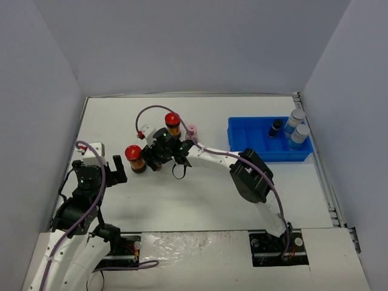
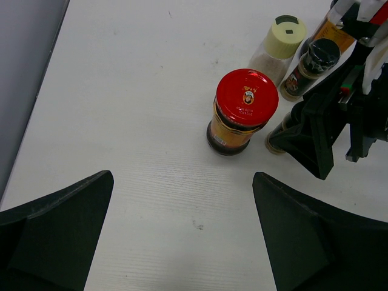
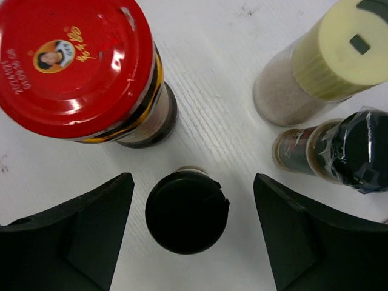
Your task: Organize the condiment bottles
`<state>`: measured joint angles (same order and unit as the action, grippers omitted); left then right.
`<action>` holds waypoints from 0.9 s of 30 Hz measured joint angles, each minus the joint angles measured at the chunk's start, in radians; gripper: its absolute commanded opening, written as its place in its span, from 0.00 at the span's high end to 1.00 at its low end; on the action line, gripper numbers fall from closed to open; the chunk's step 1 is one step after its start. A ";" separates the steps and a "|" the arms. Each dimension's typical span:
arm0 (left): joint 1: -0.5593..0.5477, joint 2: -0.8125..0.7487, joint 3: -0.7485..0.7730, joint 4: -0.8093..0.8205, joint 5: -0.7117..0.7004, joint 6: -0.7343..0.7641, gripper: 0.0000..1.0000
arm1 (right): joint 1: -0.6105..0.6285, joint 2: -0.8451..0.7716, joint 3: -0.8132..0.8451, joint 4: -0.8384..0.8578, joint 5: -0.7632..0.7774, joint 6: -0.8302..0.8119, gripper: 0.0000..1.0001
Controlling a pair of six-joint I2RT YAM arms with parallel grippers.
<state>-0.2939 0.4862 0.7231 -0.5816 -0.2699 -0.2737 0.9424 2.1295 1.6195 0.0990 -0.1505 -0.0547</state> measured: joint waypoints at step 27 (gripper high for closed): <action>0.000 0.003 0.000 0.000 0.000 0.000 0.03 | -0.332 -0.606 -0.431 -0.032 0.192 0.068 1.00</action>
<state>-0.2939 0.4893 0.7231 -0.5812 -0.2703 -0.2737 0.6100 1.5230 1.1889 0.0674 0.0418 0.0135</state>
